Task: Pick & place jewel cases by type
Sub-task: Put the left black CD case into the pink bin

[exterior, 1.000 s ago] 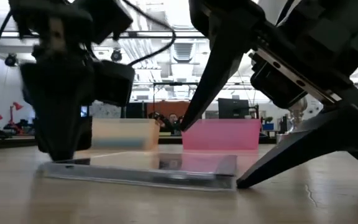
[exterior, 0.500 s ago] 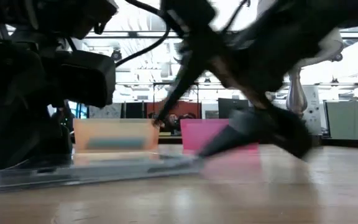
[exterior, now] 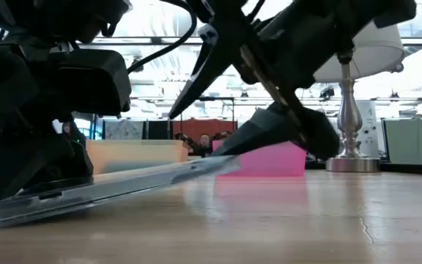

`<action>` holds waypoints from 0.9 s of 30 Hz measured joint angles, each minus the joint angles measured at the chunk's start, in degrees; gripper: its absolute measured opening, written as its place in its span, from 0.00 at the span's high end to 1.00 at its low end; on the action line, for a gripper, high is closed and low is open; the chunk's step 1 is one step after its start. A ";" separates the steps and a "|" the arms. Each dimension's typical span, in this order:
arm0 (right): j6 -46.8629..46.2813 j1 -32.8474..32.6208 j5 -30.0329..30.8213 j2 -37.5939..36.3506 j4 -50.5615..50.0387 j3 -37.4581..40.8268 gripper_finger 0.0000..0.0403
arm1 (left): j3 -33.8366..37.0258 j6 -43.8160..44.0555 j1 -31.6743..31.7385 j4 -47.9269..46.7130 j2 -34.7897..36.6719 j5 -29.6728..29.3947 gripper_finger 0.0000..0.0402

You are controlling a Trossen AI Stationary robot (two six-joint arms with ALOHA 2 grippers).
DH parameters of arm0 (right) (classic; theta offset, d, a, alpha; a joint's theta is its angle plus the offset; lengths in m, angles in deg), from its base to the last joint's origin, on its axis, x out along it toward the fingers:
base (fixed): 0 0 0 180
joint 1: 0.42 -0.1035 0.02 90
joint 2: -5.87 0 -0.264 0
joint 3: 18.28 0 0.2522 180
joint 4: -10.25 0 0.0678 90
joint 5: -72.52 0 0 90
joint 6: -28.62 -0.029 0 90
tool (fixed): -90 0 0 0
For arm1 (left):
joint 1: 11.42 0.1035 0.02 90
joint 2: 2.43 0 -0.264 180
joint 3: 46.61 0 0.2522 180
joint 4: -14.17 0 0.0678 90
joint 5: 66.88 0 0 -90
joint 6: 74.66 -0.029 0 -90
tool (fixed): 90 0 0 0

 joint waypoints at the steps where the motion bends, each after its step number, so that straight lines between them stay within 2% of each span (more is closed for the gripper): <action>1: 1.86 0.06 -0.33 -0.15 -0.01 -0.02 0.39 | 0.02 -0.03 0.00 0.00 0.00 -0.03 0.73; 4: 5.42 0.14 -1.76 -2.04 0.12 -0.28 0.39 | 0.09 -0.84 0.02 -0.20 -0.02 -0.18 0.73; 6: 6.89 0.14 -2.76 -3.50 3.86 -0.24 0.39 | 0.20 -1.66 -0.11 -0.91 -0.02 -0.43 0.73; 7: 8.14 0.12 -3.57 -4.13 9.14 0.06 0.39 | 0.24 -1.85 -0.15 -1.61 -0.04 -0.70 0.73; 9: 11.98 0.16 -7.69 -5.57 20.23 -0.33 0.39 | 0.04 -2.28 0.07 0.42 0.00 -4.94 0.72; 10: 14.16 0.23 -8.93 -6.50 22.96 0.26 0.39 | -0.20 -1.82 0.58 1.21 -0.05 -3.44 0.73; 12: 17.16 0.50 -10.01 -6.79 27.26 0.29 0.39 | -0.09 -1.75 0.36 1.48 0.80 -6.54 0.73; 16: 15.57 0.86 -6.95 -6.50 20.72 1.01 0.39 | 0.17 -0.46 0.11 3.84 2.09 -14.37 0.73; 19: 12.95 0.15 -3.04 -7.58 13.43 1.55 0.39 | 0.07 -0.47 0.39 5.34 1.96 -17.76 0.72; 20: 10.98 -0.42 -1.15 -8.65 8.03 1.54 0.39 | 0.34 -0.37 0.42 4.72 1.88 -17.81 0.73; 23: 2.35 -3.28 5.54 -13.97 -18.42 1.16 0.40 | 0.31 2.77 -0.02 5.70 1.28 -17.10 0.73; 25: -4.40 -5.18 4.17 -16.82 -36.98 0.91 0.41 | 0.20 7.12 -0.79 7.80 1.18 -16.94 0.73; 27: -7.56 -6.98 1.35 -17.85 -47.52 2.05 0.41 | -1.29 10.42 -2.14 11.03 -0.03 -17.67 0.73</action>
